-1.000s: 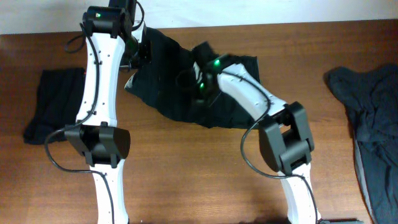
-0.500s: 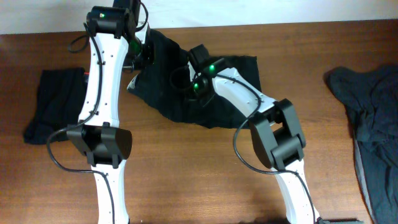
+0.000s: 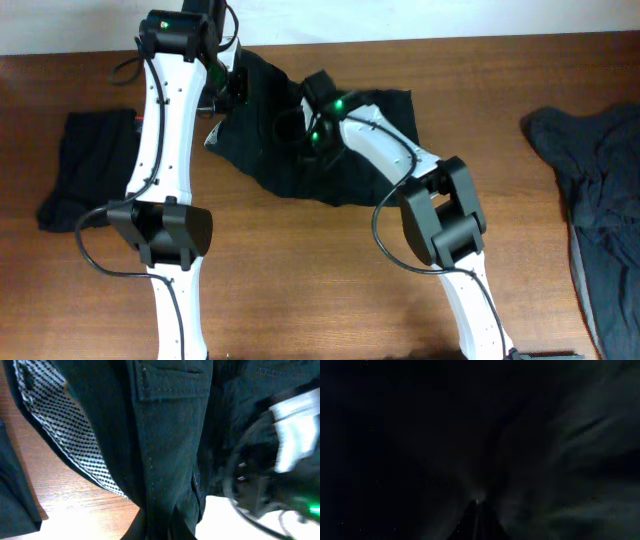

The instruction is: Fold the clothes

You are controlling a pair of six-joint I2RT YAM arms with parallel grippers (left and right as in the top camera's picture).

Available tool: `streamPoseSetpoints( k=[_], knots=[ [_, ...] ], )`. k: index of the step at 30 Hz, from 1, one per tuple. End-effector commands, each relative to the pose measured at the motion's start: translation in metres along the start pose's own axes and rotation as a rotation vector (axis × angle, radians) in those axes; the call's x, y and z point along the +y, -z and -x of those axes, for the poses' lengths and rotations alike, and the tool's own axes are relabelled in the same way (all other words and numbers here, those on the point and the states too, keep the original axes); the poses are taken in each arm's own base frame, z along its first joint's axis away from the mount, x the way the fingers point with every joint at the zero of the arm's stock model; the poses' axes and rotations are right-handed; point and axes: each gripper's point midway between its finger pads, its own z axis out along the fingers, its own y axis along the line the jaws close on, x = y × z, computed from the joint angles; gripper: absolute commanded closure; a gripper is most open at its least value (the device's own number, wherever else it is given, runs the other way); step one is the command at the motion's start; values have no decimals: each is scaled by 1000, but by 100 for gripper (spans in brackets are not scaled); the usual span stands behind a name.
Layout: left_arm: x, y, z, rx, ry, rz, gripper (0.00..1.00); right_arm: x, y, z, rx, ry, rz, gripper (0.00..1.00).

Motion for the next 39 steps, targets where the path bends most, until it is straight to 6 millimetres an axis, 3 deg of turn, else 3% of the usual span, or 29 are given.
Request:
streamPoseSetpoints(
  k=[1, 5, 9, 13, 18, 23, 29, 31, 34, 39],
  knots=[
    [-2, 6, 2, -15, 13, -13, 95, 3, 69, 57, -181, 16, 32, 96],
    [-2, 6, 0, -5, 14, -12, 95, -7, 85, 85, -278, -13, 50, 96],
    [-2, 6, -1, -4, 14, -11, 95, -15, 77, 101, -330, -10, 42, 96],
    [-2, 6, -1, -4, 14, -12, 96, -10, 51, 107, -348, 16, 59, 96],
    [-5, 5, -1, -3, 8, -13, 95, -3, 4, 106, -346, 53, 76, 96],
    [-8, 5, -2, -3, 1, -14, 96, -17, -35, 97, -319, -2, 17, 96],
    [-8, 5, -2, -2, 1, -14, 96, -12, -52, 90, -296, 22, 40, 96],
    [-8, 5, -2, -2, 1, -14, 97, 3, -37, 95, -300, 73, 102, 96],
    [-8, 5, -2, -2, 1, -15, 99, 11, 8, 108, -318, 93, 147, 96],
    [-11, 5, -1, -5, -6, -17, 99, -21, 113, 108, -293, -6, 82, 96]
  ],
)
